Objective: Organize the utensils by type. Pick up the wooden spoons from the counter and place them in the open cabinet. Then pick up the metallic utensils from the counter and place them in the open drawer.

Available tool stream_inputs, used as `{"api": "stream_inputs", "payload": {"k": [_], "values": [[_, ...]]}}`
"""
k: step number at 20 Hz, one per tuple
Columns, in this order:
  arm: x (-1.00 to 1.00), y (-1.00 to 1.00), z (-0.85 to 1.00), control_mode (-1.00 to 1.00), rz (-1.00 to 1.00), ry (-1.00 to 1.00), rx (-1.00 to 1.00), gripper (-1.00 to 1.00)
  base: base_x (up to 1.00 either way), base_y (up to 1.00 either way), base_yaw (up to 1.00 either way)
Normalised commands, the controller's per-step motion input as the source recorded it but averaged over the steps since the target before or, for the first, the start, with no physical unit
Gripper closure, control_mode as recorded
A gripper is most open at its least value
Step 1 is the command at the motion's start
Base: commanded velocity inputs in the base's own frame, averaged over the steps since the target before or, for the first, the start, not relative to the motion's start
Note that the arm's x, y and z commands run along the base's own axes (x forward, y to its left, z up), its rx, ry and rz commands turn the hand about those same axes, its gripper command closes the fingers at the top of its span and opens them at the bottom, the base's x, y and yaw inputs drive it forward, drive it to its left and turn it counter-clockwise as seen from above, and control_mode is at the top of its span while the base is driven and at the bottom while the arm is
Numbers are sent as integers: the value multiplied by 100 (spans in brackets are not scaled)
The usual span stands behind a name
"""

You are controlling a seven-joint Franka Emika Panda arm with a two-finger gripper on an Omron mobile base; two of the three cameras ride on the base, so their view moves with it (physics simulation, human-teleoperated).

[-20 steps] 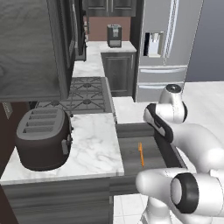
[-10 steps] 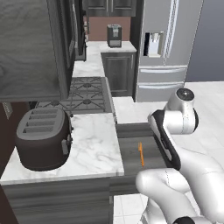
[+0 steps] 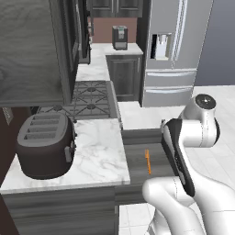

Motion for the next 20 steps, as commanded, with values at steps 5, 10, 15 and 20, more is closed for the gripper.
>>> {"api": "stream_inputs", "payload": {"k": [5, 10, 15, 20], "values": [[-9, 0, 0, -100, 0, 0, 0, -100, 0, 0, 0], [-8, -2, -2, 100, 0, 0, 0, -100, -8, -3, 0], [0, 0, 0, 100, 0, 0, 0, -100, -59, -22, -5], [0, 0, 0, 100, 0, 0, 0, -100, -52, -23, -46]]}}
